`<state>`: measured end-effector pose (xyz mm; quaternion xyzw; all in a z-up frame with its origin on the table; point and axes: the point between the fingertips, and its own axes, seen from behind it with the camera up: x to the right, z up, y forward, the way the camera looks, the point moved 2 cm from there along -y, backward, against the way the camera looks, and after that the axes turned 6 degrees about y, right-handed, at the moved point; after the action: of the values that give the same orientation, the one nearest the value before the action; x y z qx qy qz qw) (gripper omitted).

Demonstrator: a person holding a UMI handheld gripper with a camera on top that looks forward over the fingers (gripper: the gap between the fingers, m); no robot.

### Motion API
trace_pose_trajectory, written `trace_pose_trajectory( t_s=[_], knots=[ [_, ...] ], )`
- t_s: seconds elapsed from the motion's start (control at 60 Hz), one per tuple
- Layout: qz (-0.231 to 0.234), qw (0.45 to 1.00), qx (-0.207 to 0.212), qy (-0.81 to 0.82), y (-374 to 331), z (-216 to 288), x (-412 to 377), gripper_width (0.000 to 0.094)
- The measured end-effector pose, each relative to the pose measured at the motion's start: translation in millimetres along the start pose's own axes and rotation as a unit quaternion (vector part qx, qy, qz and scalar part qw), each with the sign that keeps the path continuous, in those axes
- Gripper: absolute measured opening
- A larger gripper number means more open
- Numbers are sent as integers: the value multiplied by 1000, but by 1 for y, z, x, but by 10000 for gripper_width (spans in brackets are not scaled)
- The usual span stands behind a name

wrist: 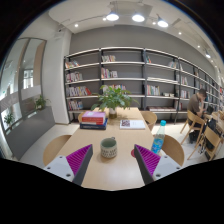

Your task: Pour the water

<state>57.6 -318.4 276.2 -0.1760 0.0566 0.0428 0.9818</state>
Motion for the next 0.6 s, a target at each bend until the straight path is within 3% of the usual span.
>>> trace_pose_trajectory(
  t_s=[0.167,0.367,0.6],
  knots=[
    [-32,999,13,20,24,-18,62,853],
    [-94,995,-7,25,77,-54,168,847],
    [-108,994,17,15,168,-37,241,847]
  ],
)
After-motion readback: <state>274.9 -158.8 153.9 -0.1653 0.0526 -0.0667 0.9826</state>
